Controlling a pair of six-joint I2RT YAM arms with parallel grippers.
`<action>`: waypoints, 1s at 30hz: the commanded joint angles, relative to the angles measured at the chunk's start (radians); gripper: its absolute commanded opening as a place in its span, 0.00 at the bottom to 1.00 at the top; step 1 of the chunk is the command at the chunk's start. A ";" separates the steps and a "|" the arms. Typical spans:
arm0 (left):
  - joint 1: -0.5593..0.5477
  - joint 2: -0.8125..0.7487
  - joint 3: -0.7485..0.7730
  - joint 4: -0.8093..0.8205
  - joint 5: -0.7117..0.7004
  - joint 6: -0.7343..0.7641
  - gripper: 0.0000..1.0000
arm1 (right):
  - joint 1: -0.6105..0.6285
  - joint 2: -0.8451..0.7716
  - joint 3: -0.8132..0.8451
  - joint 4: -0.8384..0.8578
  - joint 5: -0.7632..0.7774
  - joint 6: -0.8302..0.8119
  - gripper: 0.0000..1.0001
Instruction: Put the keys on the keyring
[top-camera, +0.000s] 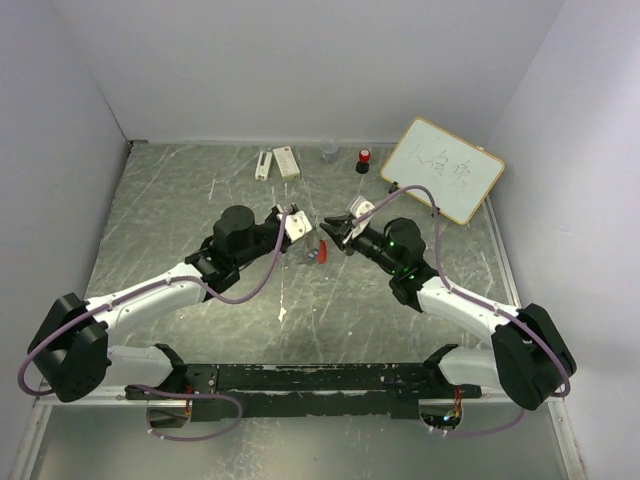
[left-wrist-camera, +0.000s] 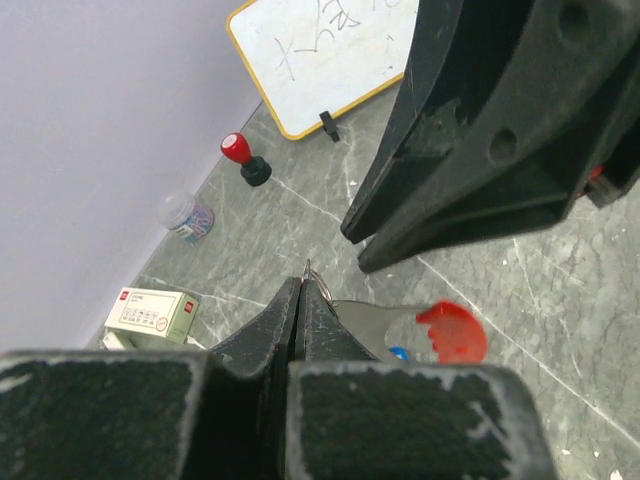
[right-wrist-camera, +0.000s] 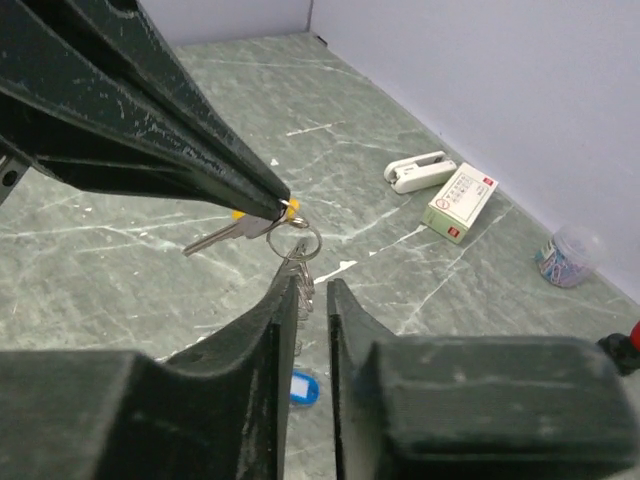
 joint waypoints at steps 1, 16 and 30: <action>0.005 -0.001 0.067 -0.012 0.021 -0.053 0.07 | 0.043 -0.025 0.020 -0.052 0.088 -0.021 0.23; 0.004 0.010 0.147 -0.124 -0.047 -0.277 0.07 | 0.119 -0.118 -0.117 0.098 0.244 -0.105 0.40; 0.004 0.038 0.237 -0.257 -0.086 -0.493 0.07 | 0.186 -0.041 -0.211 0.403 0.334 -0.236 0.39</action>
